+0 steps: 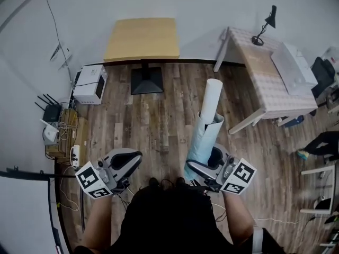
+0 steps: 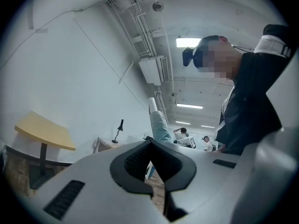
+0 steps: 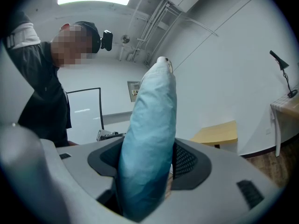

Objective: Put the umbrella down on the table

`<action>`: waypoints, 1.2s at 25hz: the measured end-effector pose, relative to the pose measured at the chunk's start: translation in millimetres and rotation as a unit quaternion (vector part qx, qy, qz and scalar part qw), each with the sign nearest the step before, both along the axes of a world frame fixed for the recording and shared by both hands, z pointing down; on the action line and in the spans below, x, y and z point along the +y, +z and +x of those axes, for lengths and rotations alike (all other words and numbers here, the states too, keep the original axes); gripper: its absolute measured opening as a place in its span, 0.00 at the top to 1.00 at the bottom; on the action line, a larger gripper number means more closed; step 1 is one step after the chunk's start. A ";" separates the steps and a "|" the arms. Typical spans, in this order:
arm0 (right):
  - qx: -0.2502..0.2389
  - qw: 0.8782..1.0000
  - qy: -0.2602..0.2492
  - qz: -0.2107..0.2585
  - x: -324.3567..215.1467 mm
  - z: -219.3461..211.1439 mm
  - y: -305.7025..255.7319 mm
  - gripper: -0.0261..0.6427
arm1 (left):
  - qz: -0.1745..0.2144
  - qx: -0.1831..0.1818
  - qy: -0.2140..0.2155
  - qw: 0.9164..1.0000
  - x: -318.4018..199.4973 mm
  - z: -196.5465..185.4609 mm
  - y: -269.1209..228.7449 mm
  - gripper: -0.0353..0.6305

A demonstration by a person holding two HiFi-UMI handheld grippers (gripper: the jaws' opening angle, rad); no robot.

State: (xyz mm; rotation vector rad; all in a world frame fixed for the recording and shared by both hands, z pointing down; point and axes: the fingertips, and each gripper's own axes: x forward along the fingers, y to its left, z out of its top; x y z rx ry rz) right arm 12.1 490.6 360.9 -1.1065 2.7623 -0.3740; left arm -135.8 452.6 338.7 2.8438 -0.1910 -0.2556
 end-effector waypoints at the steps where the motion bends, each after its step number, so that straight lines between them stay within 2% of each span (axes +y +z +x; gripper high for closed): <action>1: -0.002 1.000 0.000 -0.002 -2.7 -8.2 0.7 0.52 | -0.001 0.001 0.001 1.000 -1.2 -7.8 2.2 0.93; 9: 0.011 1.000 0.026 0.001 -14.6 -38.3 -3.1 0.52 | -0.008 0.018 0.012 1.000 -10.1 -41.1 15.8 0.93; 17: 0.025 0.998 0.048 -0.024 -19.4 -44.7 12.3 0.52 | -0.027 0.028 -0.018 0.999 -29.1 -77.3 30.0 0.93; 22: -0.007 0.999 0.047 -0.023 -36.7 -48.4 10.7 0.52 | -0.045 0.027 -0.024 0.998 -30.0 -81.7 45.2 0.93; 30: 0.002 1.000 0.014 -0.022 -62.3 -55.4 14.6 0.52 | -0.061 0.029 -0.033 0.997 -40.7 -73.7 57.6 0.93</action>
